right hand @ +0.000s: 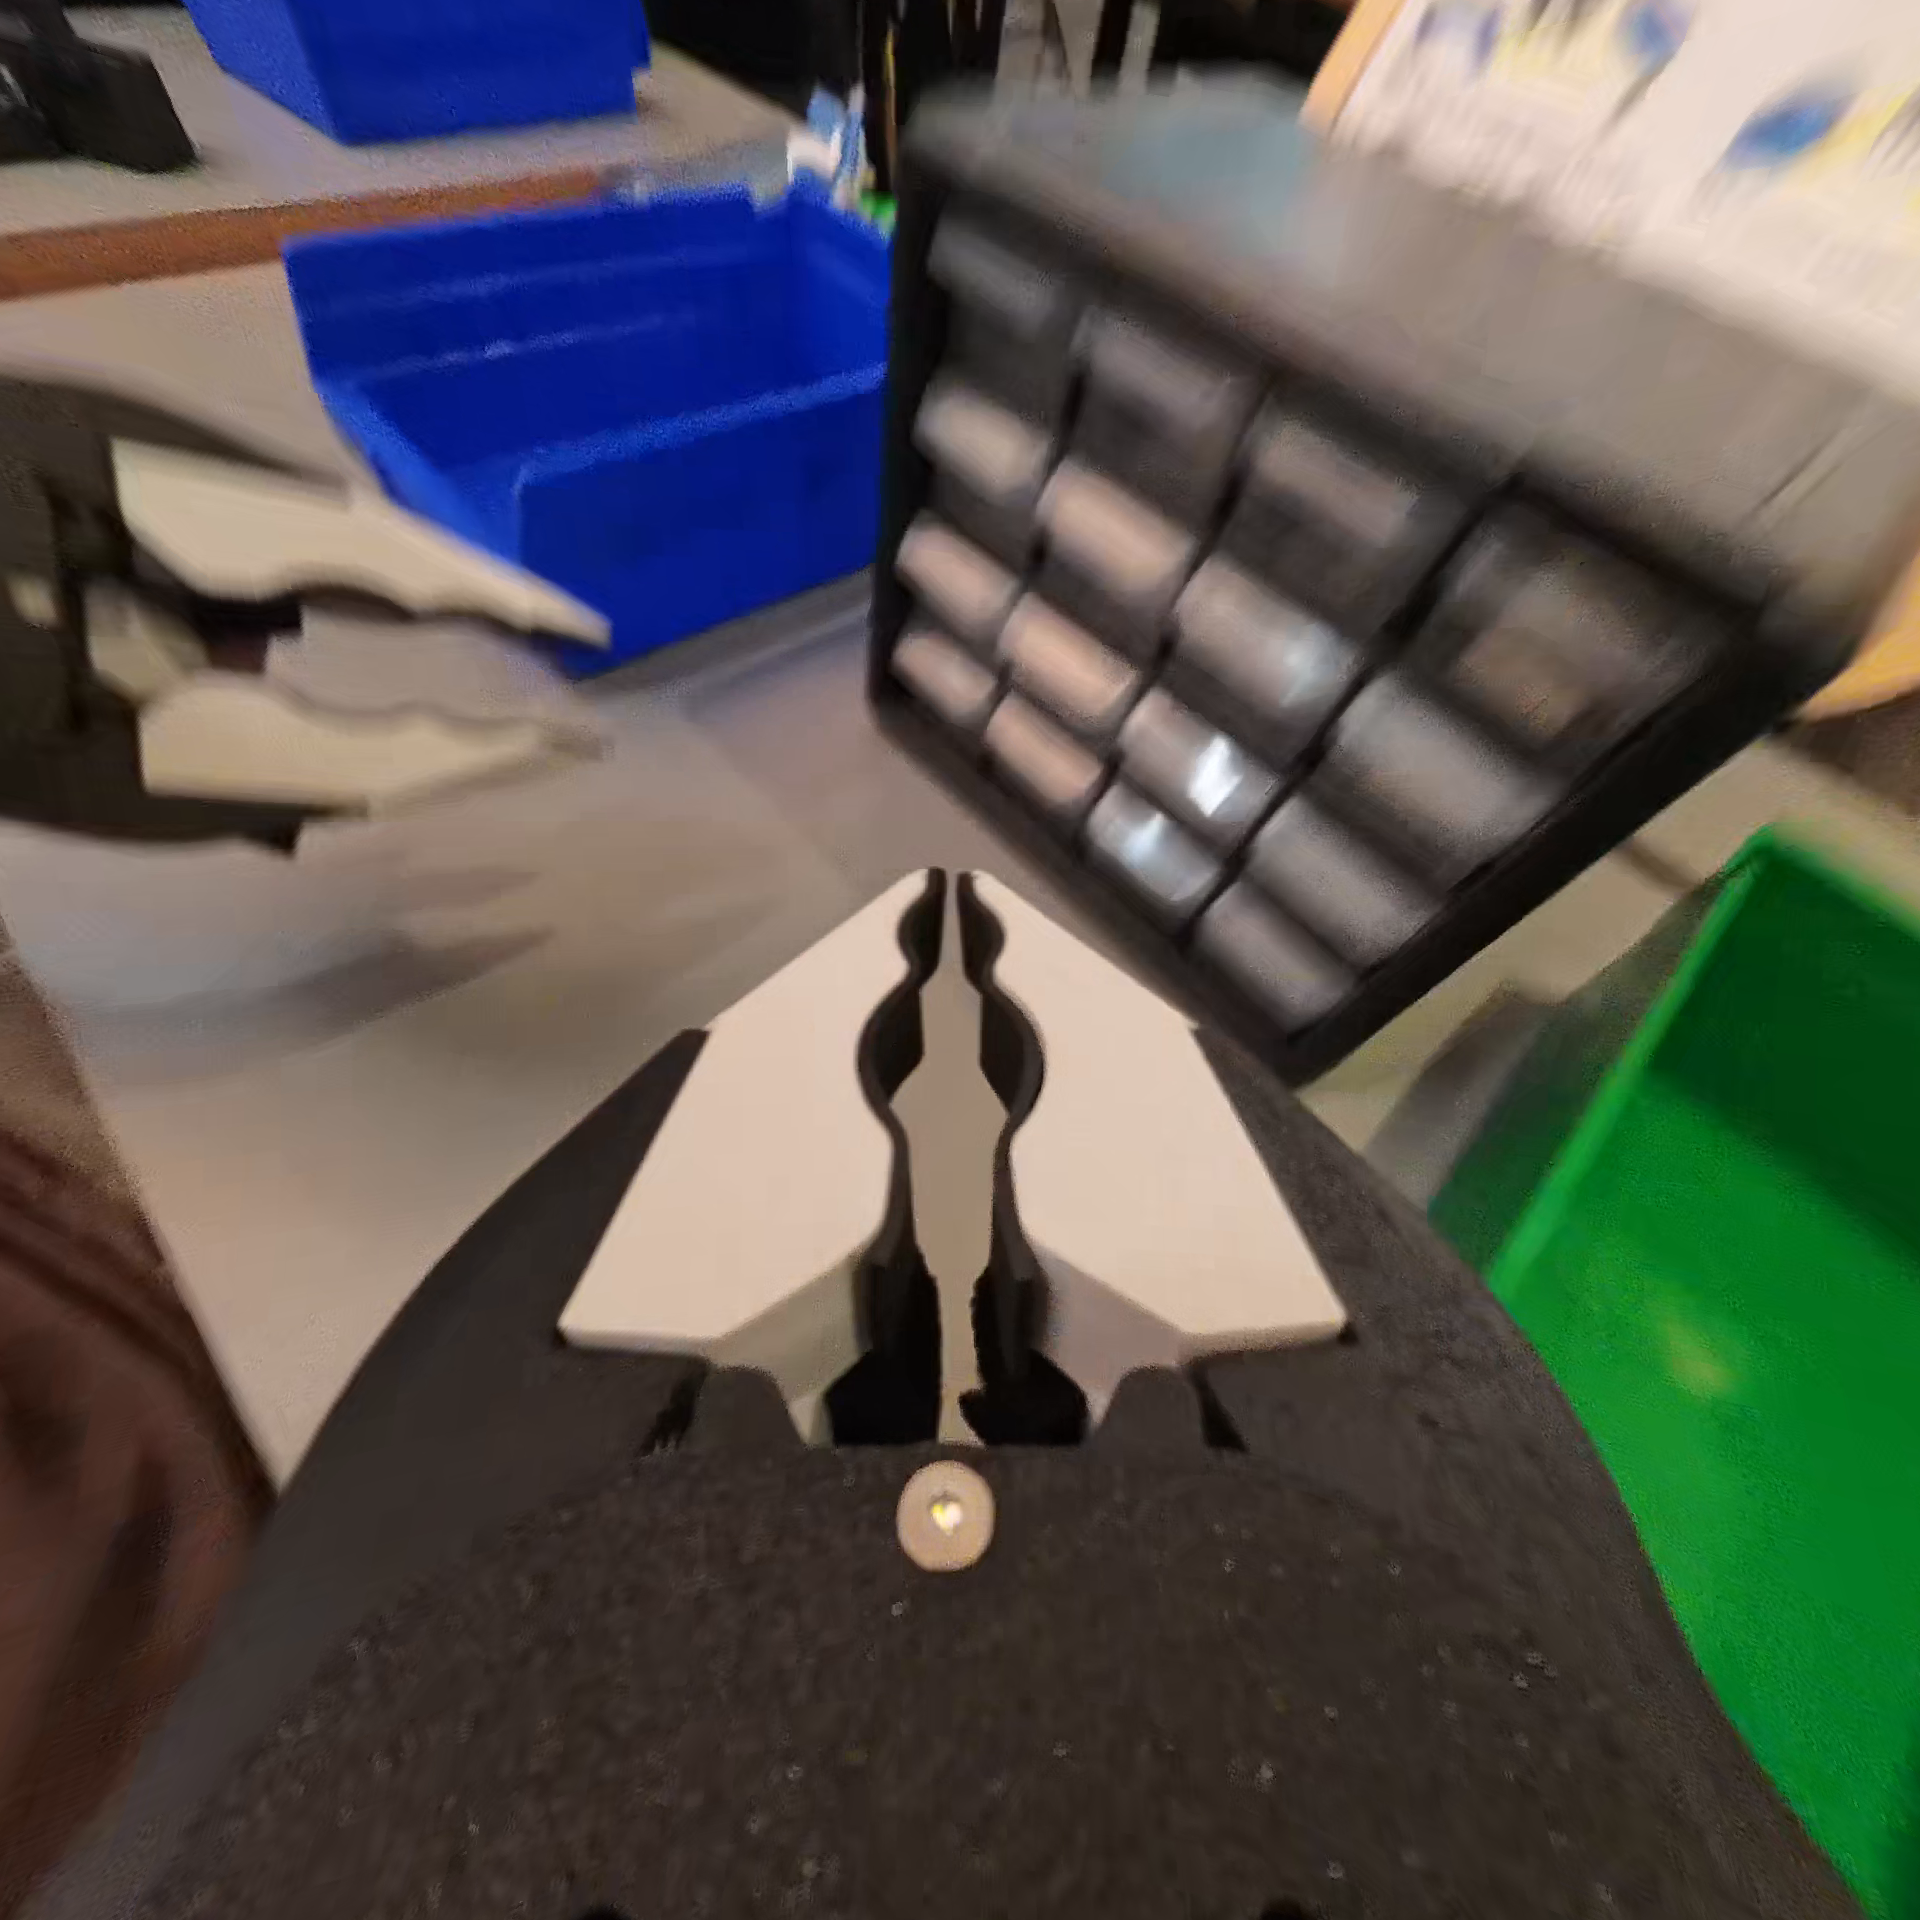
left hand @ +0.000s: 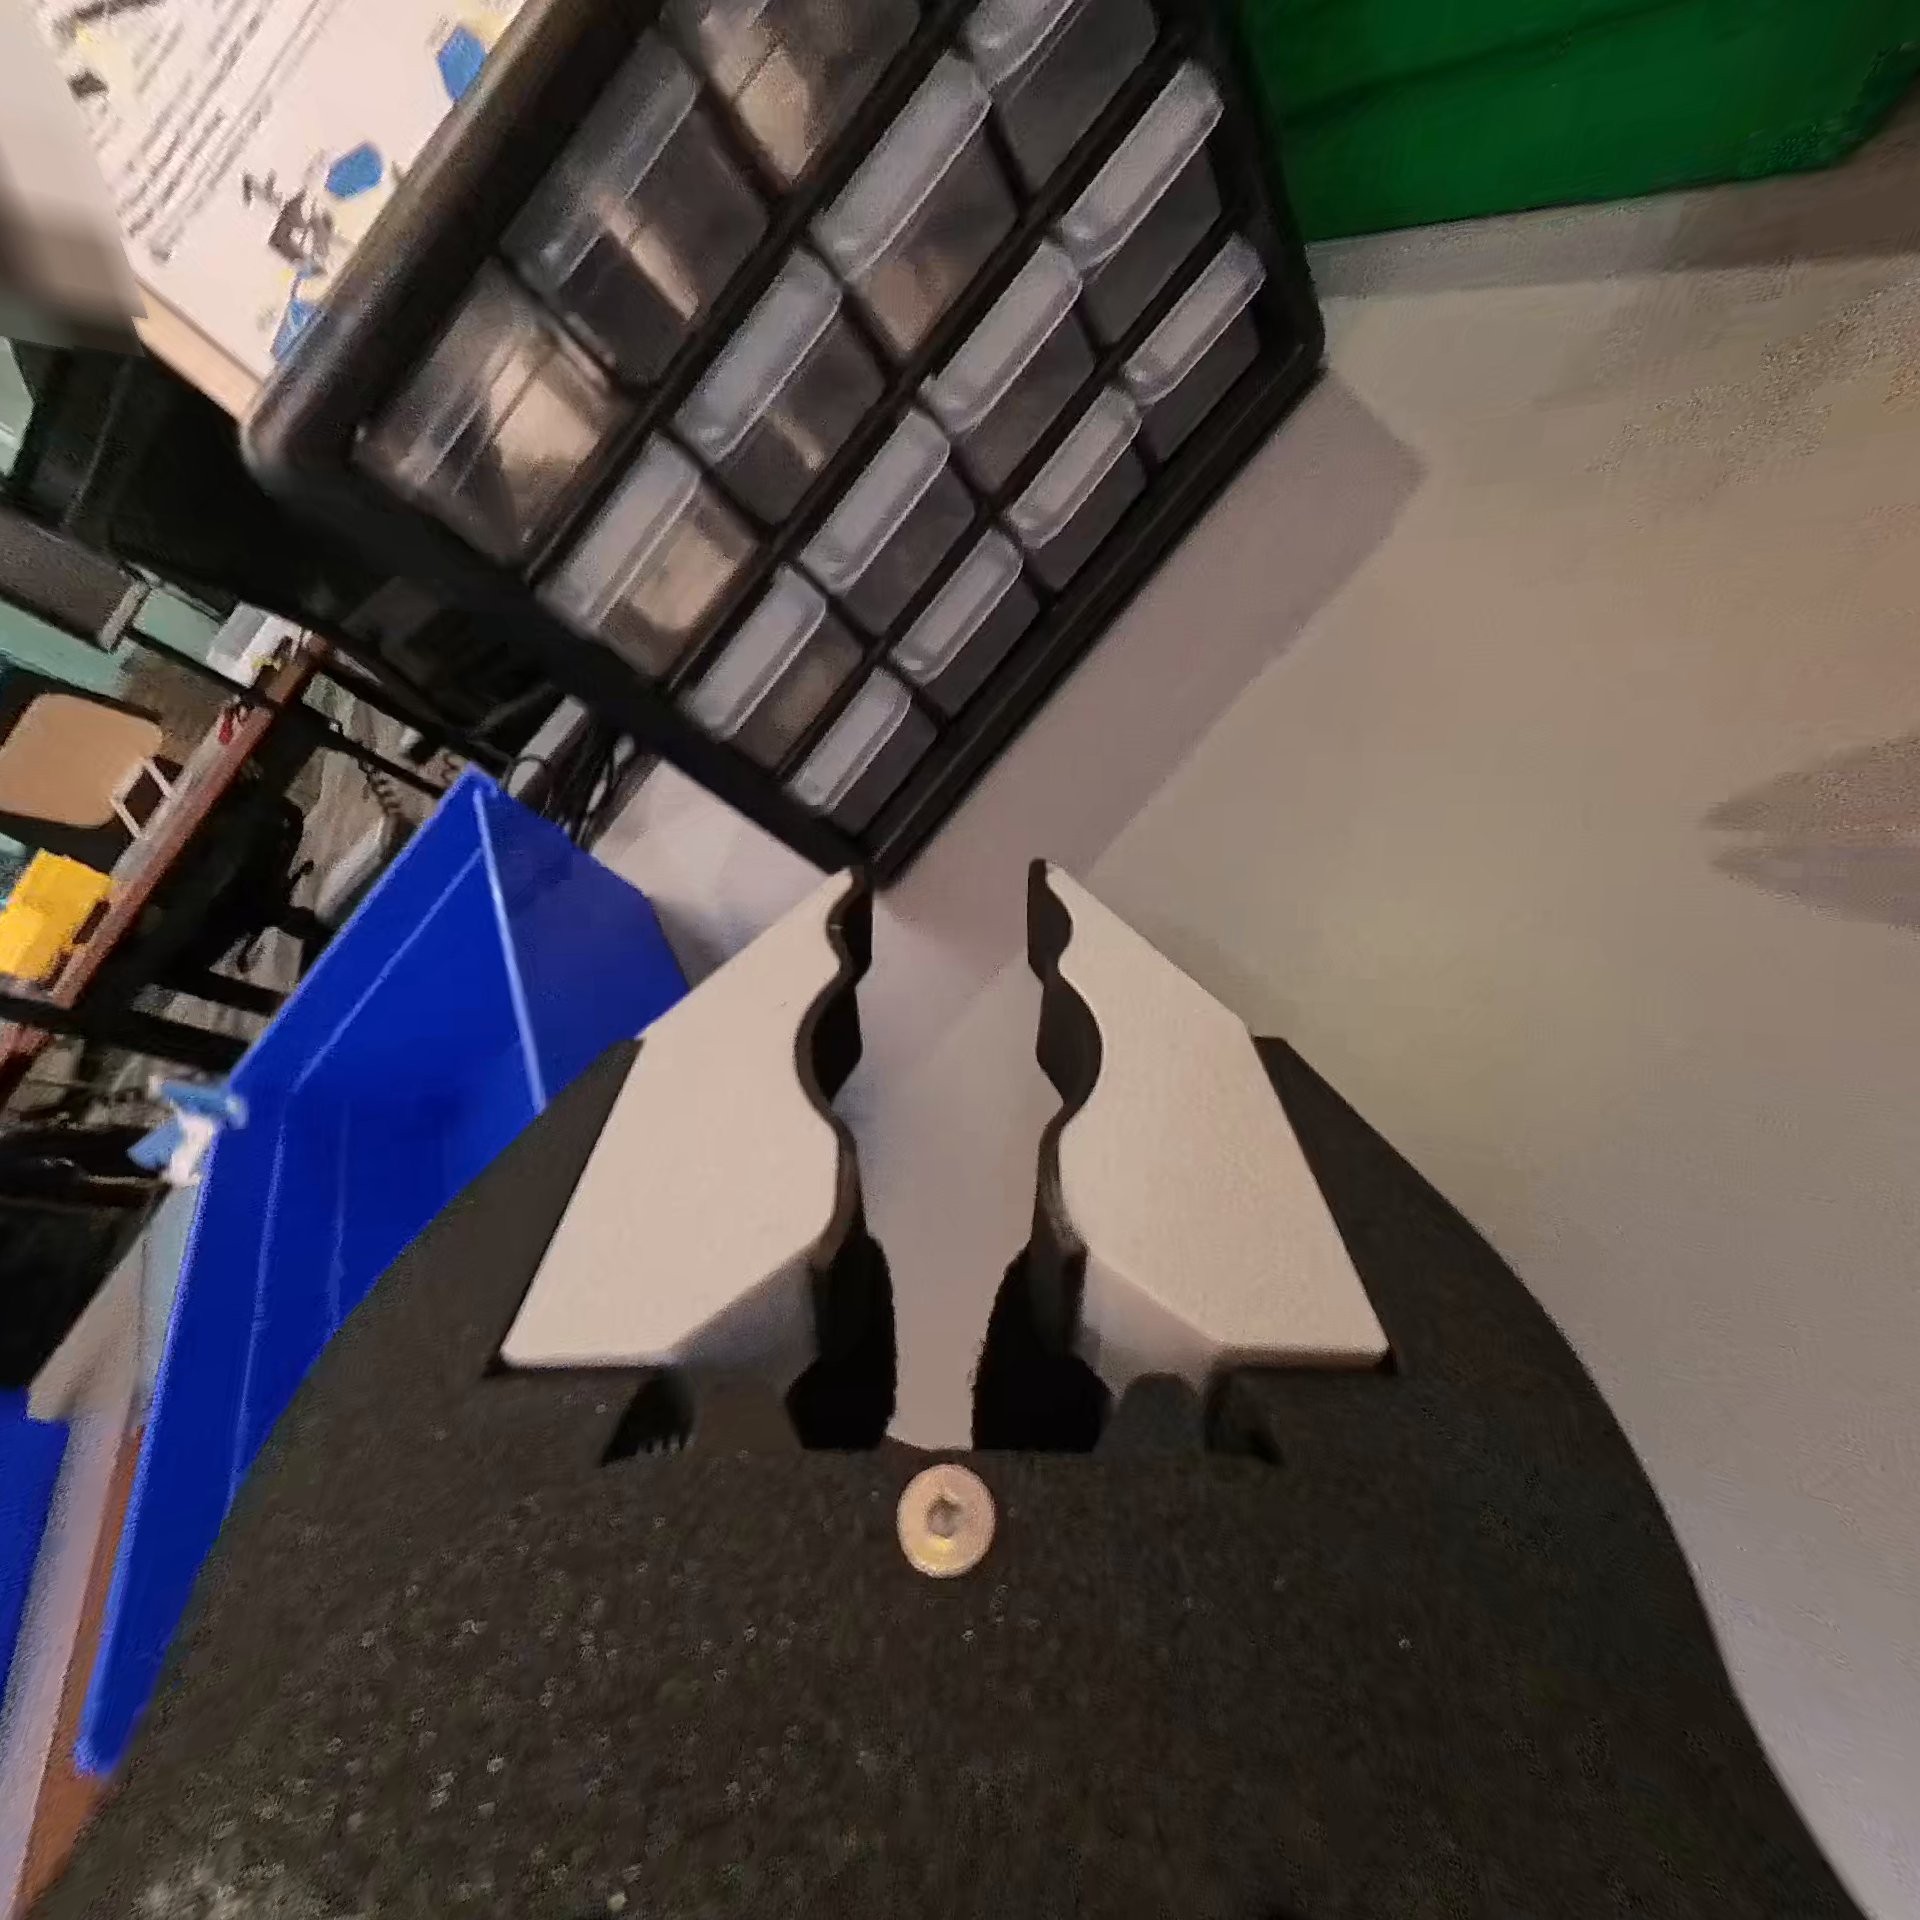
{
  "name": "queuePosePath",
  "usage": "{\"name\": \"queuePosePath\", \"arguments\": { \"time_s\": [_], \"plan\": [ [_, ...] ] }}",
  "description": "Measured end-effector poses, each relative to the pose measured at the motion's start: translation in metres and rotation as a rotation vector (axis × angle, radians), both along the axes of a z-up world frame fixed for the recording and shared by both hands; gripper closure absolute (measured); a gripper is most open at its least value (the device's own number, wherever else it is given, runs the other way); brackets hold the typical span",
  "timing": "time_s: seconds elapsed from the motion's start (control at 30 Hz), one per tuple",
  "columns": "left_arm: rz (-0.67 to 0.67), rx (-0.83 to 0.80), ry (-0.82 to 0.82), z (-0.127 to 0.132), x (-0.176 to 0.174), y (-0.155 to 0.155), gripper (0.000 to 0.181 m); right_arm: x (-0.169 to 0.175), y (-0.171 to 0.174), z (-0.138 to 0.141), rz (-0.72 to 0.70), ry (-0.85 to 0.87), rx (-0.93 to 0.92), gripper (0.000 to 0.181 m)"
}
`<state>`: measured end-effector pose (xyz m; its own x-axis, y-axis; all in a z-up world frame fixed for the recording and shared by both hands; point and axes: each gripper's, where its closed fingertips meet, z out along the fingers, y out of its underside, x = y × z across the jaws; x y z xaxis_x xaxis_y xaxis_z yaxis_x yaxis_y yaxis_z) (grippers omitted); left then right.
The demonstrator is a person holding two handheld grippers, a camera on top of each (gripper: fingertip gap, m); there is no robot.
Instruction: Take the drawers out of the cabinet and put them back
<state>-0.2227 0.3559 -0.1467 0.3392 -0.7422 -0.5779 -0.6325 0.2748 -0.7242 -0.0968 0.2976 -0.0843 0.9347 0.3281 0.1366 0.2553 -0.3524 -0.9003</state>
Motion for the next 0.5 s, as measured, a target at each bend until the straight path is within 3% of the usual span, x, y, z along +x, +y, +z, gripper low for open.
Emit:
{"name": "queuePosePath", "arguments": {
  "time_s": [0.1, 0.2, 0.37, 0.5],
  "plan": [
    [-0.025, 0.02, 0.029, -0.005, 0.031, 0.001, 0.152, 0.029, 0.047, 0.073, 0.098, -0.099, 0.011, 0.181],
    [-0.033, 0.095, 0.082, -0.012, 0.054, 0.009, 0.152, 0.055, 0.102, 0.107, 0.178, -0.269, -0.139, 0.181],
    [-0.013, 0.37, 0.187, -0.005, 0.083, 0.037, 0.156, 0.066, 0.186, 0.109, 0.339, -0.408, -0.422, 0.181],
    [-0.024, 0.602, 0.284, -0.002, 0.101, 0.055, 0.158, 0.055, 0.213, 0.083, 0.443, -0.432, -0.614, 0.181]
  ]
}}
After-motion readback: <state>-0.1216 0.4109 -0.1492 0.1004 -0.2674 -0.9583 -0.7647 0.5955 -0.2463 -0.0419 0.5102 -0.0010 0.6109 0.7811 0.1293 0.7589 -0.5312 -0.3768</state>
